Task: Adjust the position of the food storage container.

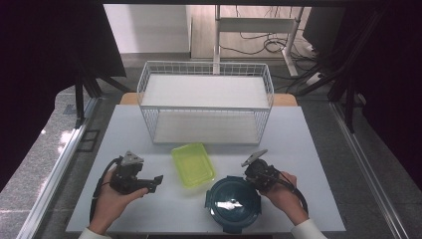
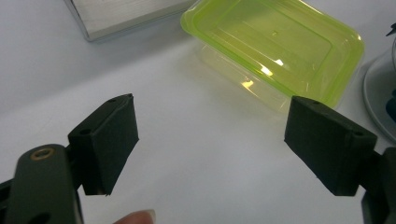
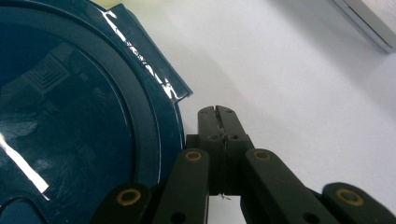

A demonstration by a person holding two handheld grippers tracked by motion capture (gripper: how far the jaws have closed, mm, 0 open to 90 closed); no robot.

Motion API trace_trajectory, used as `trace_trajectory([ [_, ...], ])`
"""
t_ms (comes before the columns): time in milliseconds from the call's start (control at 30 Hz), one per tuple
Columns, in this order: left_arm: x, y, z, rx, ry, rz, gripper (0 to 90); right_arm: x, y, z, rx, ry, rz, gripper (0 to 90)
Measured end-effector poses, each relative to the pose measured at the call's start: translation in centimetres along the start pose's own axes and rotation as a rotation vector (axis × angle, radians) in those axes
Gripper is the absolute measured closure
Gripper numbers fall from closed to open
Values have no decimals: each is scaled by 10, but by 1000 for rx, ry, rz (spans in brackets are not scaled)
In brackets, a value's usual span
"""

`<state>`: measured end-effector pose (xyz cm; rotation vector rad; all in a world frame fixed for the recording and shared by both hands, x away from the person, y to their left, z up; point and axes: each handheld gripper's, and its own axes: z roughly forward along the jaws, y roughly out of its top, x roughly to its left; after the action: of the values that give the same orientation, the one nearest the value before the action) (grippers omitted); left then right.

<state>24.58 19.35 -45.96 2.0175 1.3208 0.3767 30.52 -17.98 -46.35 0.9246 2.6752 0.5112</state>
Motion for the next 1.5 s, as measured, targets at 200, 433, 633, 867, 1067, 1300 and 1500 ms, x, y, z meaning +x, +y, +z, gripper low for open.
trace_trajectory([
  [200,0,0,0,0,0,-1,173,3,3,2,-7,11,-11,889],
  [433,-3,1,0,-4,-12,2,173,-3,-1,6,-25,59,14,888],
  [633,-3,1,-2,-26,-29,-9,173,-23,-11,-19,-130,20,105,887],
  [867,-6,-3,-6,-43,-50,-12,172,-33,-38,-41,-232,34,207,887],
  [1067,-9,-4,-9,-51,-56,-10,170,-37,-58,-54,-304,83,269,813],
  [1300,-9,-8,-15,-63,-28,-44,142,-42,-59,-54,-399,86,387,272],
  [1500,-11,-10,-15,-68,-41,-63,130,-44,-67,-55,-435,114,418,183],
])
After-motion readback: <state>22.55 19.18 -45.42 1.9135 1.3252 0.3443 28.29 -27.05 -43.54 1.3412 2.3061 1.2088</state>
